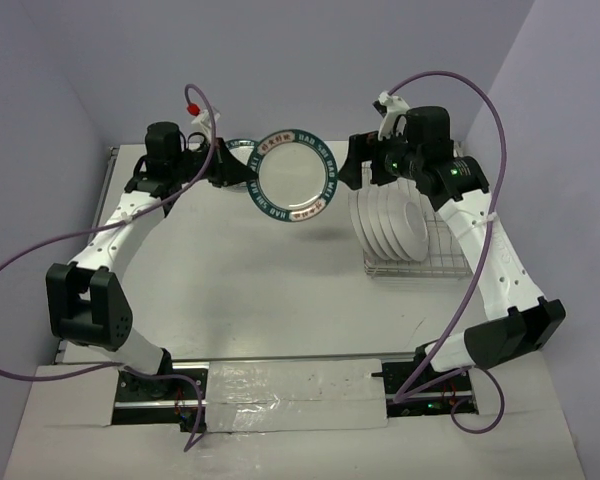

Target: Load the plates into the dish rack

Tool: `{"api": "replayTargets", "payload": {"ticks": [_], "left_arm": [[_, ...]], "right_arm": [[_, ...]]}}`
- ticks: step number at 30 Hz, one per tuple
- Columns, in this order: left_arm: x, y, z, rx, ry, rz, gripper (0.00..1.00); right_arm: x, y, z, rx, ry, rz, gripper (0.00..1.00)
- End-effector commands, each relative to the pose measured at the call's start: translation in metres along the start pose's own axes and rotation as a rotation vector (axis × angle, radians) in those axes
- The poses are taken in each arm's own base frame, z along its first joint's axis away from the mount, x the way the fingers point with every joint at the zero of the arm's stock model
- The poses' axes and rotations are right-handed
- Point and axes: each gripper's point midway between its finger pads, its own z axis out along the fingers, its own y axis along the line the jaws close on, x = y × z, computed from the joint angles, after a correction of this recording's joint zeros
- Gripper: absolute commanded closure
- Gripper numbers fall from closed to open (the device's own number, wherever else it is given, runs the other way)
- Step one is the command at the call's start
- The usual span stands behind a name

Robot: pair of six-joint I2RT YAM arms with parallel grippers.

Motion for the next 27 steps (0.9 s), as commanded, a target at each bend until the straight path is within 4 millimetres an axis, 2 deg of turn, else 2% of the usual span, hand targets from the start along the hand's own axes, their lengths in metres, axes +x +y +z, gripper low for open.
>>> {"api": "replayTargets", "payload": {"ticks": [1, 8, 12, 14, 15, 17, 18, 19, 20, 21, 22, 23, 24, 25, 26, 27], "left_arm": [[0.015, -0.038, -0.011, 0.169, 0.080, 0.030, 1.00], [0.031, -0.073, -0.012, 0.302, 0.152, 0.061, 1.00], [0.034, -0.081, -0.010, 0.327, 0.163, 0.075, 1.00], [0.034, -0.083, -0.010, 0.331, 0.165, 0.079, 1.00], [0.034, -0.083, -0.010, 0.330, 0.163, 0.080, 1.00], [0.035, -0.082, -0.010, 0.329, 0.162, 0.085, 1.00], [0.035, -0.082, -0.010, 0.329, 0.162, 0.085, 1.00], [0.035, -0.082, -0.010, 0.328, 0.164, 0.082, 1.00], [0.035, -0.082, -0.009, 0.327, 0.162, 0.083, 1.00], [0.035, -0.081, -0.009, 0.323, 0.161, 0.085, 1.00], [0.035, -0.080, -0.009, 0.319, 0.159, 0.085, 1.00], [0.034, -0.076, -0.008, 0.289, 0.152, 0.082, 0.99], [0.033, -0.073, -0.007, 0.267, 0.147, 0.079, 0.94], [0.031, -0.070, -0.006, 0.241, 0.139, 0.082, 0.66], [0.029, -0.067, -0.006, 0.210, 0.133, 0.078, 0.47], [0.025, -0.055, -0.004, 0.120, 0.115, 0.062, 0.21]], "right_arm": [[-0.025, 0.027, -0.010, -0.098, -0.070, -0.058, 0.00], [-0.008, 0.042, 0.005, -0.156, 0.015, -0.084, 0.00], [0.005, 0.049, 0.011, -0.208, 0.082, -0.120, 0.06], [0.011, 0.051, 0.012, -0.226, 0.111, -0.121, 0.16], [0.012, 0.051, 0.013, -0.231, 0.118, -0.125, 0.27], [0.014, 0.051, 0.013, -0.235, 0.128, -0.124, 0.38], [0.016, 0.052, 0.012, -0.239, 0.135, -0.121, 0.50], [0.016, 0.052, 0.011, -0.240, 0.133, -0.119, 0.57], [0.016, 0.052, 0.010, -0.240, 0.131, -0.118, 0.67], [0.017, 0.052, 0.010, -0.233, 0.133, -0.113, 0.96], [0.015, 0.052, 0.008, -0.233, 0.129, -0.110, 1.00], [0.016, 0.052, 0.006, -0.231, 0.132, -0.107, 1.00], [0.015, 0.054, 0.004, -0.234, 0.128, -0.106, 1.00], [0.012, 0.055, -0.003, -0.226, 0.110, -0.104, 1.00], [0.010, 0.055, -0.007, -0.217, 0.098, -0.103, 1.00], [0.006, 0.054, -0.011, -0.205, 0.078, -0.107, 1.00]]}}
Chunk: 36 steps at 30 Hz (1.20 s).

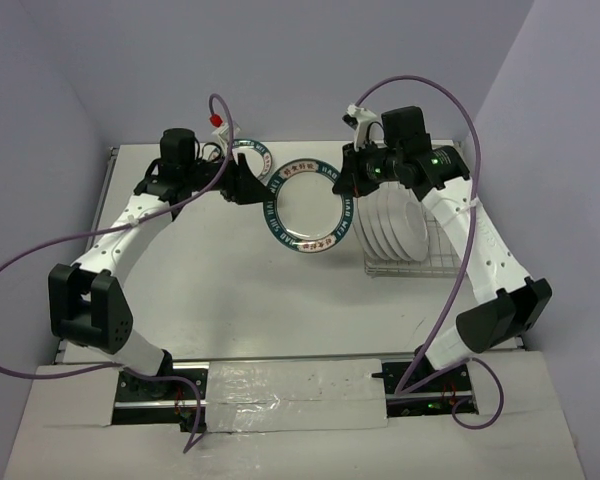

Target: Load the plates into the dish rack

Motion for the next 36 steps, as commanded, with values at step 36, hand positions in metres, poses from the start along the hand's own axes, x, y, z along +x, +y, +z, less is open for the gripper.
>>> {"api": "replayTargets", "payload": {"ticks": [36], "left_arm": [[-0.040, 0.124, -0.087, -1.007, -0.170, -0.072, 0.01]], "right_arm": [[0.043, -0.197, -0.205, 1.461, 0.125, -0.170, 1.00]]}}
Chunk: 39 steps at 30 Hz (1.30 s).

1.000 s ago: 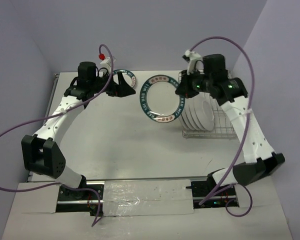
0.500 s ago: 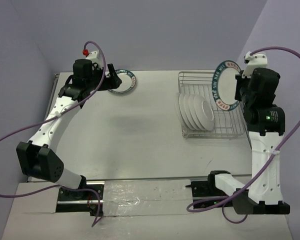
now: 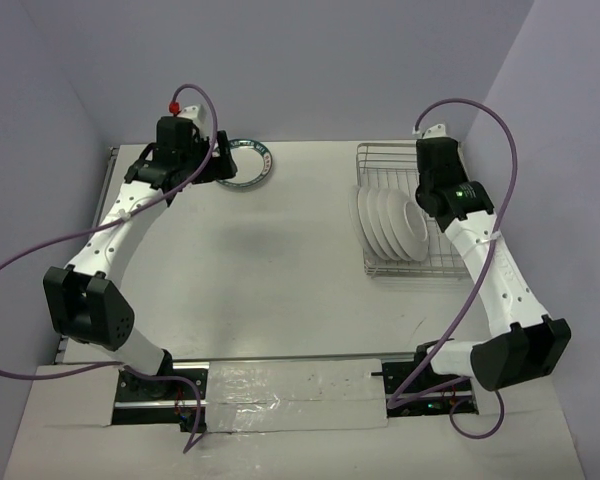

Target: Load the plates into the dish rack

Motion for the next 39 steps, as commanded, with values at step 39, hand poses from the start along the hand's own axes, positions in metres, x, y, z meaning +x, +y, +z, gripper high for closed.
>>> {"api": "replayTargets", "payload": {"ticks": [39], "left_arm": [[0.026, 0.020, 0.022, -0.089, 0.080, 0.015, 0.01]], "right_arm": [[-0.004, 0.050, -0.004, 0.123, 0.011, -0.030, 1.00]]}}
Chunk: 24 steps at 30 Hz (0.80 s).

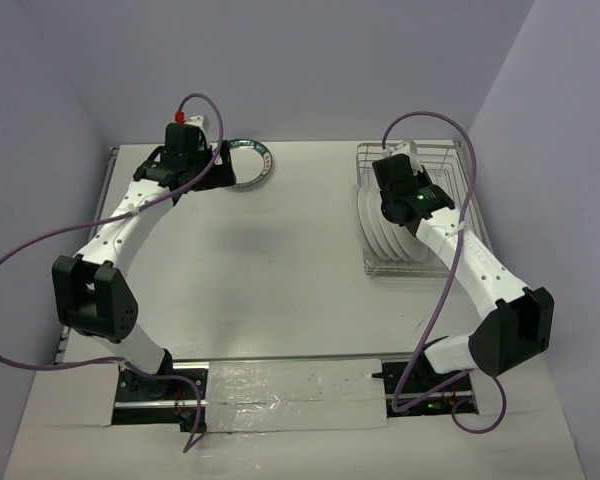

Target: Load the plates into the dish rack

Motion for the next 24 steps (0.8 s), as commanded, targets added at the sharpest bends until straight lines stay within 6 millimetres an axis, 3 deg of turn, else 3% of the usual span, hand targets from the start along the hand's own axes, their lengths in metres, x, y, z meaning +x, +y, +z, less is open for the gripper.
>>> {"api": "replayTargets", "payload": {"ticks": [1, 9, 21, 24], "left_arm": [[0.000, 0.000, 0.003, -0.007, 0.006, 0.014, 0.01], [-0.001, 0.000, 0.005, -0.009, 0.012, 0.012, 0.01], [0.003, 0.005, 0.007, -0.028, 0.029, 0.016, 0.01], [0.004, 0.005, 0.010, -0.026, 0.039, 0.011, 0.01]], "right_arm": [[-0.010, -0.012, -0.002, 0.078, -0.032, 0.067, 1.00], [-0.008, -0.003, 0.003, 0.063, -0.016, 0.052, 1.00], [-0.006, 0.016, 0.001, -0.037, -0.005, 0.037, 0.59], [-0.007, 0.024, -0.003, -0.102, -0.008, 0.040, 0.56]]}}
